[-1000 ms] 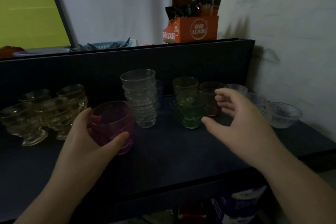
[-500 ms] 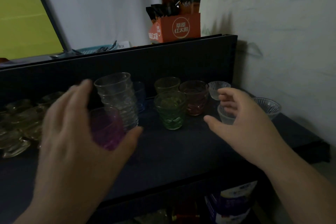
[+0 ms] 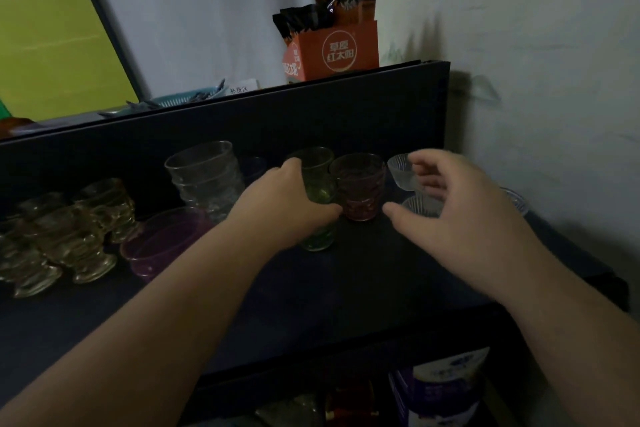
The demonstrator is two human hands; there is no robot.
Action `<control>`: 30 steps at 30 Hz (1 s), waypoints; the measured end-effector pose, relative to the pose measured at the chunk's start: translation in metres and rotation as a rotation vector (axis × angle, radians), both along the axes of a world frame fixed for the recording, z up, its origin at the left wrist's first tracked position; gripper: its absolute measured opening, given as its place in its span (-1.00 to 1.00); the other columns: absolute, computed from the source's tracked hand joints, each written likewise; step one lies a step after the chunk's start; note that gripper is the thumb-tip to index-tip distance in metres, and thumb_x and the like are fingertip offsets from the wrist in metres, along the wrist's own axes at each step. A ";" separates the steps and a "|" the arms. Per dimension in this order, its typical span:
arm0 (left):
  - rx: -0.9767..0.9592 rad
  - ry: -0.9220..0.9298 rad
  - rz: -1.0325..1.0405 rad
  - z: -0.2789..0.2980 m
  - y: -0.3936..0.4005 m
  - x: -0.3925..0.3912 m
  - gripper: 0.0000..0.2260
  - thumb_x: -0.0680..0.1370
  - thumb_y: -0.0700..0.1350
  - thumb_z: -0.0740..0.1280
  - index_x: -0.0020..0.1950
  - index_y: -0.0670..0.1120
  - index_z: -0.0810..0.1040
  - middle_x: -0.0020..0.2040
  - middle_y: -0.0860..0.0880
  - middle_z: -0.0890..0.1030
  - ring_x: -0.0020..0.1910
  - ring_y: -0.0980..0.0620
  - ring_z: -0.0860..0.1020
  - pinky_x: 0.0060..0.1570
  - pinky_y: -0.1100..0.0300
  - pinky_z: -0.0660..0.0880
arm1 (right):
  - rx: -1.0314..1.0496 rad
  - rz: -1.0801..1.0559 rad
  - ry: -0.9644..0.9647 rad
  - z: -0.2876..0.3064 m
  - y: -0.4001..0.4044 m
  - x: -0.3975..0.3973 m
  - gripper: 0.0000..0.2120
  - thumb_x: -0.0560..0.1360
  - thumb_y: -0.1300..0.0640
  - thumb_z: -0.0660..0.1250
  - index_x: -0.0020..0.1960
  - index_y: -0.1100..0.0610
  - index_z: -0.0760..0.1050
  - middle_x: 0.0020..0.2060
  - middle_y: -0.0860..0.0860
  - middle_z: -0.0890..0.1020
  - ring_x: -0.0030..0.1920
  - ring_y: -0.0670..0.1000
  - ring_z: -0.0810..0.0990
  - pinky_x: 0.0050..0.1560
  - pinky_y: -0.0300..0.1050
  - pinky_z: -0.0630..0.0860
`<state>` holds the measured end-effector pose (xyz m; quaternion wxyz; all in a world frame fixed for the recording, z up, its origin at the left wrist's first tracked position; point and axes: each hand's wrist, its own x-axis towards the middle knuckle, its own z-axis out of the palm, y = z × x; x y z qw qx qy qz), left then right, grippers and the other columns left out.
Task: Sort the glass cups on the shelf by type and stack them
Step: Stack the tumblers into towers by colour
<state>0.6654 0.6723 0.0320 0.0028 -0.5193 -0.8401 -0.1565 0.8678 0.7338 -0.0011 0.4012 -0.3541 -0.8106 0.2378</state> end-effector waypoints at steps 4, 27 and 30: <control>0.047 -0.007 -0.019 0.020 -0.019 -0.001 -0.28 0.34 0.29 0.44 0.42 0.04 0.38 0.10 0.08 0.55 0.03 0.04 0.56 0.07 0.04 0.57 | -0.011 0.010 -0.211 0.022 0.028 -0.020 -0.16 0.39 -0.20 0.49 0.55 0.03 0.25 0.42 0.00 0.41 0.31 -0.01 0.49 0.27 -0.04 0.50; 0.080 -0.192 -0.011 0.075 0.092 -0.030 -0.31 0.38 0.10 0.56 0.41 -0.06 0.39 0.19 -0.01 0.48 0.08 -0.01 0.47 -0.09 0.12 0.44 | -0.141 0.113 -0.289 0.063 0.050 -0.037 -0.59 0.28 -0.26 0.56 -0.13 -0.03 0.48 -0.16 -0.02 0.67 -0.19 -0.06 0.65 -0.09 0.01 0.66; 0.043 -0.209 0.004 0.062 0.097 -0.033 -0.31 0.39 0.06 0.55 0.44 -0.07 0.38 0.28 -0.09 0.47 0.05 0.00 0.41 -0.10 0.13 0.40 | -0.126 0.121 -0.248 0.073 0.050 -0.024 -0.53 0.30 -0.27 0.55 0.02 -0.07 0.45 -0.17 -0.10 0.59 -0.18 -0.14 0.58 -0.12 -0.12 0.60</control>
